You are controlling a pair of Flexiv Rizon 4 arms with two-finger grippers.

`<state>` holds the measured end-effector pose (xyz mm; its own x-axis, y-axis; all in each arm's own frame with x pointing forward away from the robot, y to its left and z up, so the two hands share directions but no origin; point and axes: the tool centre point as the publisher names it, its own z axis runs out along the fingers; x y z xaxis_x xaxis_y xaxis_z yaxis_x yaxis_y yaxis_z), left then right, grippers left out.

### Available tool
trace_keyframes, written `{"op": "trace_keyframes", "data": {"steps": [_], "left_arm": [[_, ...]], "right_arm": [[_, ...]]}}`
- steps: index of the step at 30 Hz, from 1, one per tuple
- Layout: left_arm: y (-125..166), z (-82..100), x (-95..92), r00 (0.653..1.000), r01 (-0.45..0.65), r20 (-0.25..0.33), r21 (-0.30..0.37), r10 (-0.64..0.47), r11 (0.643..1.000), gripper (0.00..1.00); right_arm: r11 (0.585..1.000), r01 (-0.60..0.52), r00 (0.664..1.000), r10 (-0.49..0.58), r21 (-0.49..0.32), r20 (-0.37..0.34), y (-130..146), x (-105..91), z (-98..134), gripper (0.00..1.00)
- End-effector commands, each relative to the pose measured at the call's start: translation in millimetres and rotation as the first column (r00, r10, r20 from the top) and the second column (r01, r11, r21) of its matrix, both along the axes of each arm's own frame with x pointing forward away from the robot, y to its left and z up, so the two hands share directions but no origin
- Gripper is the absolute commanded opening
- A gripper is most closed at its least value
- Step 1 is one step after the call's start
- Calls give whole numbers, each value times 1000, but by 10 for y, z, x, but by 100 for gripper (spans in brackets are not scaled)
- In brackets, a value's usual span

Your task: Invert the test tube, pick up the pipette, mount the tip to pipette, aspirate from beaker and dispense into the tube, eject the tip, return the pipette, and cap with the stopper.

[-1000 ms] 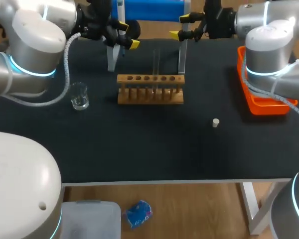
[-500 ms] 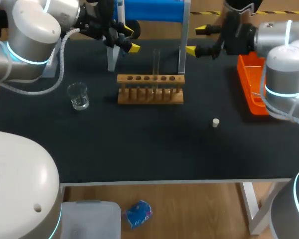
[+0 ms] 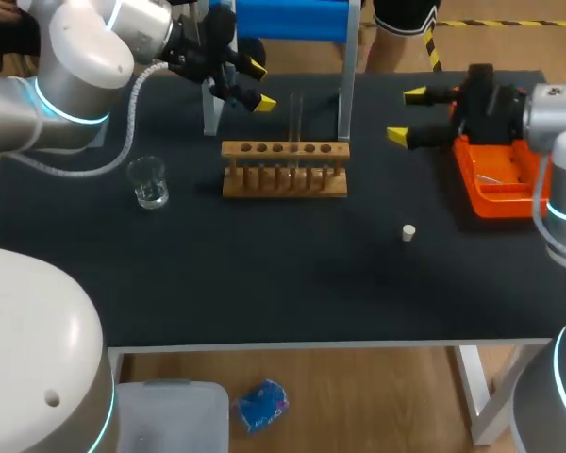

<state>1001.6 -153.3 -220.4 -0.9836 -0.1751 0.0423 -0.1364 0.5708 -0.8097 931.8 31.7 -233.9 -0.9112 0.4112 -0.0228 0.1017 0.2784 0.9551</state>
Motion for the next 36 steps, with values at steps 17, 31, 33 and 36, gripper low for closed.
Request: {"op": "trace_keyframes", "data": {"steps": [17,31,33,36], "left_arm": [[-58,-22,59,1000,6,-7,27,-6,1000,100],[-58,-22,59,1000,6,-7,27,-6,1000,100],[-58,-22,59,1000,6,-7,27,-6,1000,100],[-58,-22,59,1000,6,-7,27,-6,1000,100]], "right_arm": [[995,-100,994,99,-9,-47,-197,-322,-172,100],[995,-3,1000,4,-97,9,-221,-644,-284,100],[995,6,1000,-7,-98,-5,-258,-717,-342,100],[994,25,999,-28,-106,-30,-311,-818,-454,100]]}}
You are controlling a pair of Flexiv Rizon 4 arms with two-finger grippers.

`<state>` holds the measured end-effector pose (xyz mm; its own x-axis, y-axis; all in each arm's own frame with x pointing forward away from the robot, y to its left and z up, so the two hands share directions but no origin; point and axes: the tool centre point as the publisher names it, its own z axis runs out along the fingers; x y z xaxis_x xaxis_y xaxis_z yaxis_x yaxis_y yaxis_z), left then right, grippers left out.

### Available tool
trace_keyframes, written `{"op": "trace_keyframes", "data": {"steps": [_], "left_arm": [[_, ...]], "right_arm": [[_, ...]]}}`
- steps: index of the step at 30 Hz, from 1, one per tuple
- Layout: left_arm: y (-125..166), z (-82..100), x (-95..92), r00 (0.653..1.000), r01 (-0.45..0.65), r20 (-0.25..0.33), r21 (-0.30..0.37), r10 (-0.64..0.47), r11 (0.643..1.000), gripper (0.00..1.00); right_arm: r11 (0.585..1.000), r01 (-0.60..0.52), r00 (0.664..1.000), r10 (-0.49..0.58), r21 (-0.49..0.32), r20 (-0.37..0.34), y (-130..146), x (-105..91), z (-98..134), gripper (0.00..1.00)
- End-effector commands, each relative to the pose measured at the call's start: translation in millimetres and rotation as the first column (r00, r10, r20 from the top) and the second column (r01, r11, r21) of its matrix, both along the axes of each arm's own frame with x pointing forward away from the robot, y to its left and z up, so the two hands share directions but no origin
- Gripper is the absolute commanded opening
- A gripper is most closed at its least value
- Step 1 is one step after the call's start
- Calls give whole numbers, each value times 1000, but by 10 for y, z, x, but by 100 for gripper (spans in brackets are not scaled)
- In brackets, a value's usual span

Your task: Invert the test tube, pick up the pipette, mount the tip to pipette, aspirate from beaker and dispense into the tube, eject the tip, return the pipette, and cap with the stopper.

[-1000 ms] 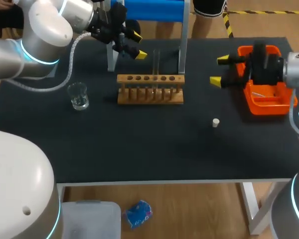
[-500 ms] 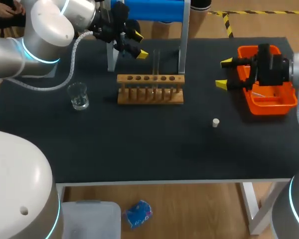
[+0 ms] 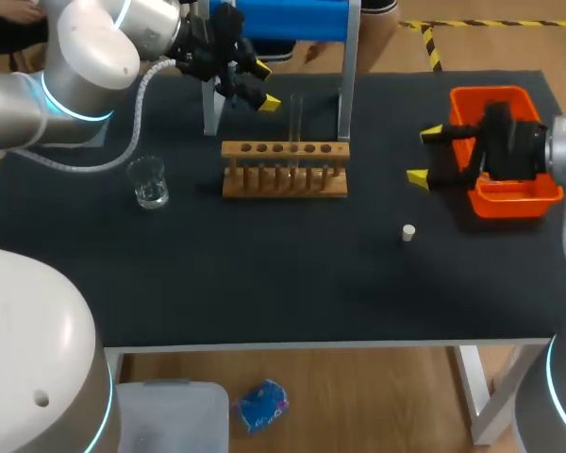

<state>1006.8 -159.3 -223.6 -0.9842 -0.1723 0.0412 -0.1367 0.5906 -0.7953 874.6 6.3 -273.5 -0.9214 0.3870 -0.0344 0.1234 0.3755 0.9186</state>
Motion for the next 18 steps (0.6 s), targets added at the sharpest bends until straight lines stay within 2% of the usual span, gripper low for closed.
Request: {"op": "trace_keyframes", "data": {"steps": [1,9,18], "left_arm": [[3,10,7,1000,2,-3,3,-2,1000,100],[3,10,7,1000,2,-3,3,-2,1000,100],[3,10,7,1000,2,-3,3,-2,1000,100]], "right_arm": [[998,56,998,-56,-6,-12,-80,-275,-105,100],[995,100,991,-103,-28,-89,-225,-432,-433,100],[986,110,979,-130,-126,-159,-280,-575,-787,100]]}}
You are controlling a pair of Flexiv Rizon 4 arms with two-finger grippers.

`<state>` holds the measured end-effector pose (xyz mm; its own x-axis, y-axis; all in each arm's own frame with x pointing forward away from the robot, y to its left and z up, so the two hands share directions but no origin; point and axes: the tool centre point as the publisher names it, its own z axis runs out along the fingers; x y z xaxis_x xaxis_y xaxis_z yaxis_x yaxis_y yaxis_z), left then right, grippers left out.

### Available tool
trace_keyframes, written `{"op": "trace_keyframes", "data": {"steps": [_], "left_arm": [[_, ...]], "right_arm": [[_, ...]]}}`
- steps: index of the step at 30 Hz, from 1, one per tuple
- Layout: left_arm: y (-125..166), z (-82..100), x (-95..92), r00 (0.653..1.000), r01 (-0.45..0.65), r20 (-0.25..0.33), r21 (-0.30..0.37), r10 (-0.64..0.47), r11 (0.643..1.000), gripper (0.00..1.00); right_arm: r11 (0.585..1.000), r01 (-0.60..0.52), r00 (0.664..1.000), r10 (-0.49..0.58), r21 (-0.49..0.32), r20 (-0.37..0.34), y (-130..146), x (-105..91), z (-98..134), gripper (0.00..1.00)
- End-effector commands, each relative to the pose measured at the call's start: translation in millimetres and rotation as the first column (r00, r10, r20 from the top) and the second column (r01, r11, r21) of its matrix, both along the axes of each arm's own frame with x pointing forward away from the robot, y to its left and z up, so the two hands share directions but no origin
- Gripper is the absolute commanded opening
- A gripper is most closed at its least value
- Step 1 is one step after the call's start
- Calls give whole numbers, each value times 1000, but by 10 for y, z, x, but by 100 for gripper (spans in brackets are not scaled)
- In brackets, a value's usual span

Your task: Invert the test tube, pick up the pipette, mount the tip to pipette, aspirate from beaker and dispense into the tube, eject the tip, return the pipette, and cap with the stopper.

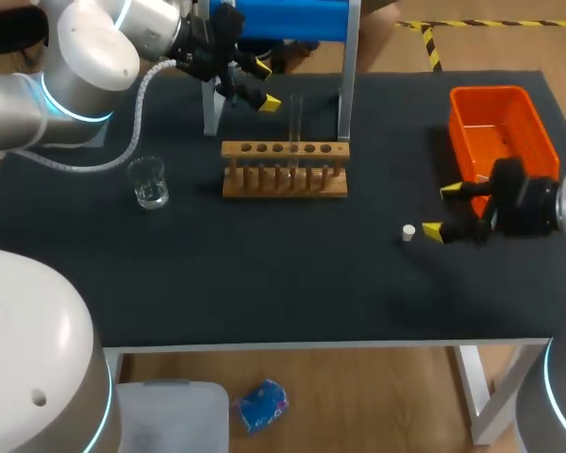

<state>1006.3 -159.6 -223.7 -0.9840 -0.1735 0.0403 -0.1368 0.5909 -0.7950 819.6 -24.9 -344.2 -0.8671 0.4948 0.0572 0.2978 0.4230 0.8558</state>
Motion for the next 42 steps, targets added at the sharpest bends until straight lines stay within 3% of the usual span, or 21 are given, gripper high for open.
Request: {"op": "trace_keyframes", "data": {"steps": [1,11,33,35,37,42], "left_arm": [[6,10,12,1000,4,-4,3,-4,1000,100],[6,10,12,1000,4,-4,3,-4,1000,100],[6,10,12,1000,4,-4,3,-4,1000,100],[6,10,12,1000,4,-4,3,-4,1000,100],[6,10,12,1000,4,-4,3,-4,1000,100],[6,10,12,1000,4,-4,3,-4,1000,100]], "right_arm": [[999,3,999,-4,-45,-32,27,-27,-106,100],[998,34,996,-39,-62,-83,-78,-89,-374,100],[996,47,996,-53,-74,-70,-36,-37,-449,100],[996,49,996,-55,-75,-70,-18,-22,-476,89],[995,48,996,-54,-91,-66,10,-12,-512,100],[993,55,996,-62,-103,-69,64,40,-602,95]]}}
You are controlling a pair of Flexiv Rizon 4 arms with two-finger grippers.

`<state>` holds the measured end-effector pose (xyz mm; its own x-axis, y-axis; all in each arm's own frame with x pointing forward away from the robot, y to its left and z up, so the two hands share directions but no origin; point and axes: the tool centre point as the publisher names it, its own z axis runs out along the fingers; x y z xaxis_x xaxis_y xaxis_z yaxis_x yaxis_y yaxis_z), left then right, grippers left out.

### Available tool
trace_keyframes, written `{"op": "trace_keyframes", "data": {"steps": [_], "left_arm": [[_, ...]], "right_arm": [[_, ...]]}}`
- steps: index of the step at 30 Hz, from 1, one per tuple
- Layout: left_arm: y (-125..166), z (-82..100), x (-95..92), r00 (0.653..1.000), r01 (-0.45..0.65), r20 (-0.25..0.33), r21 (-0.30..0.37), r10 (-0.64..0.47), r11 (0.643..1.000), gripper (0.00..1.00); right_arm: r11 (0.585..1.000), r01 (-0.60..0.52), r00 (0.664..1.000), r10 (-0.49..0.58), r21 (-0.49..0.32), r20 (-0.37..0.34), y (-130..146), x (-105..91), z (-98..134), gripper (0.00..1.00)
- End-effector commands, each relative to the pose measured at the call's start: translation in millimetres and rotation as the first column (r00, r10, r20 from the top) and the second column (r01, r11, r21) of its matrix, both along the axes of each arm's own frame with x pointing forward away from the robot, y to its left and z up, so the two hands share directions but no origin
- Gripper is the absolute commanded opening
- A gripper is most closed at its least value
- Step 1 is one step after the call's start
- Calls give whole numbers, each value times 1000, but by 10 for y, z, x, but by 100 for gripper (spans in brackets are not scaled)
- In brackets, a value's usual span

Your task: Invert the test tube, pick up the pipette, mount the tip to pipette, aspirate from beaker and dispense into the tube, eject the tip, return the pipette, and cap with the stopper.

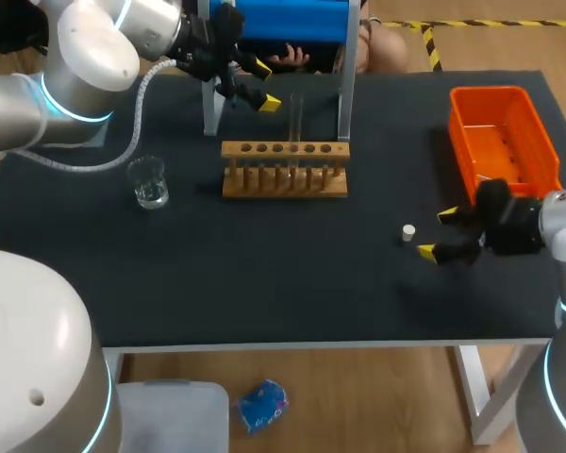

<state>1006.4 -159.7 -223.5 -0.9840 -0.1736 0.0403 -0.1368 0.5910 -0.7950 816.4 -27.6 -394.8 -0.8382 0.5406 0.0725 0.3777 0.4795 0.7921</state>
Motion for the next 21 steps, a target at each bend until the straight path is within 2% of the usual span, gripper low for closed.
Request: {"op": "trace_keyframes", "data": {"steps": [1,9,15,21], "left_arm": [[7,9,12,1000,4,-4,3,-4,1000,100],[7,9,12,1000,4,-4,3,-4,1000,100],[7,9,12,1000,4,-4,3,-4,1000,100],[7,9,12,1000,4,-4,3,-4,1000,100]], "right_arm": [[1000,18,1000,-18,-12,-1,100,84,-110,100],[999,34,999,-34,-20,-11,143,163,-227,96],[999,37,999,-38,-32,-15,158,222,-277,80],[999,32,999,-32,-33,-16,192,287,-291,75]]}}
